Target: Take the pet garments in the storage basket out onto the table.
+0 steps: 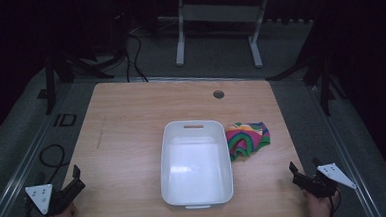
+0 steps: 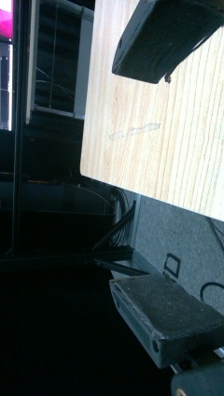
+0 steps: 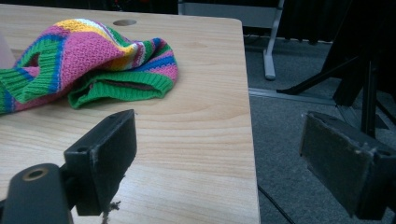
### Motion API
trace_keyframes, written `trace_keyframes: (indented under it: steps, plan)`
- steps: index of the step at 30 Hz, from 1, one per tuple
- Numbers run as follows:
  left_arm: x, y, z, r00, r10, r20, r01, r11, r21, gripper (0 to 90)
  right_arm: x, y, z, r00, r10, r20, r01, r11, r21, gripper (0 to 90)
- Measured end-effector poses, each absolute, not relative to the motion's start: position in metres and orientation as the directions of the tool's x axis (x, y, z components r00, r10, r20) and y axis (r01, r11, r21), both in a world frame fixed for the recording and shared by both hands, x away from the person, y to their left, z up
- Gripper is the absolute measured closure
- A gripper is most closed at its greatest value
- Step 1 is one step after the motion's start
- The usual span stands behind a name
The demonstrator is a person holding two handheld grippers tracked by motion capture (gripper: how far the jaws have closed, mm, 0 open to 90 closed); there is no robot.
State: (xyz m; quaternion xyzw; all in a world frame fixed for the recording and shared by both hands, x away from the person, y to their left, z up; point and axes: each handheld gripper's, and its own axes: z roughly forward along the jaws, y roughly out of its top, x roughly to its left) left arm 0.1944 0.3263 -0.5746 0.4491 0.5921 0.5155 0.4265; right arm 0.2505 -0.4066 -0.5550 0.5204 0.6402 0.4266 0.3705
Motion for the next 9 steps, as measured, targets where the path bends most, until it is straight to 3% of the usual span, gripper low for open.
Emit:
trace_keyframes:
  steps: [9]
  plan:
    - [0.1944,0.3263,-0.5746,-0.232,0.972,-0.041,0.092,0.064,0.994,1.9,0.2514,-0.4075,-0.5563,-0.191,0.981,-0.021,0.356,0.089,0.93,11.3]
